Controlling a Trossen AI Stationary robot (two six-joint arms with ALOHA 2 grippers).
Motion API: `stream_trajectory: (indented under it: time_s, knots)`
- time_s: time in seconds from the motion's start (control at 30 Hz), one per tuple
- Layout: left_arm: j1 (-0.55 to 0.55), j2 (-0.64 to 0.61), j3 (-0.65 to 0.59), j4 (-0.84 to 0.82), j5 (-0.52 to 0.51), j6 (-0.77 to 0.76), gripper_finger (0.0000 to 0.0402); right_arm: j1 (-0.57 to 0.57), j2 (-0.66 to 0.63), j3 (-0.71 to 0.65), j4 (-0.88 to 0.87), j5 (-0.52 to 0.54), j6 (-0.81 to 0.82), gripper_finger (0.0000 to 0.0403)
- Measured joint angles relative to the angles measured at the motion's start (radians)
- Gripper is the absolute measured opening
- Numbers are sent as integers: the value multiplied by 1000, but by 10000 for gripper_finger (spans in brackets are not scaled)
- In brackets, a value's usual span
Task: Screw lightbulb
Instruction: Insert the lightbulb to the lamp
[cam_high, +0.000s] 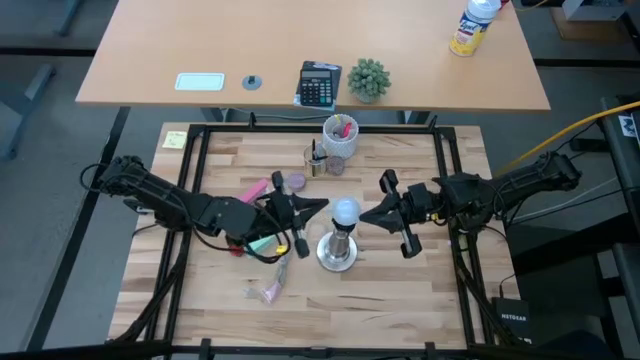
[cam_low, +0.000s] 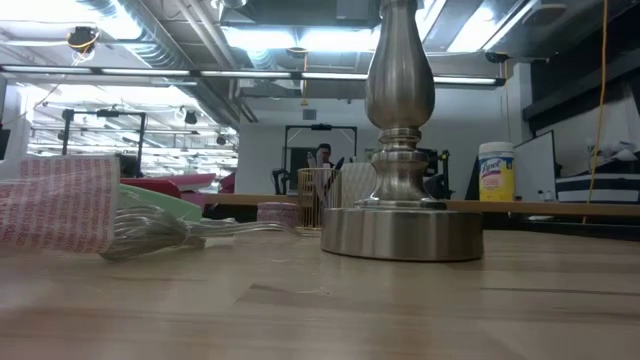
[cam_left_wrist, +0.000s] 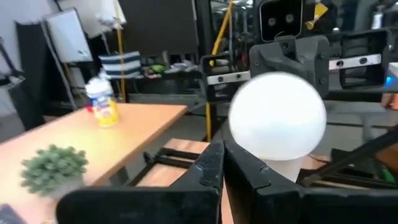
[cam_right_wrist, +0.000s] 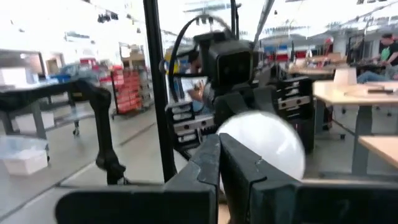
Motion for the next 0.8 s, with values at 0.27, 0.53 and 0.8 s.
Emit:
stream_trajectory:
  time_s: [0.27, 0.53, 0.8]
  knots:
    - [-44, -19, 0, 92, -28, 109, 3, 0, -45, 0, 25, 39, -44, 14]
    - [-31, -16, 0, 78, 242, 20, 3, -1, -36, 0, -4, 265, -116, 14]
    - [-3, 18, 0, 54, 282, -46, 3, -1, -9, 0, -24, 283, -107, 14]
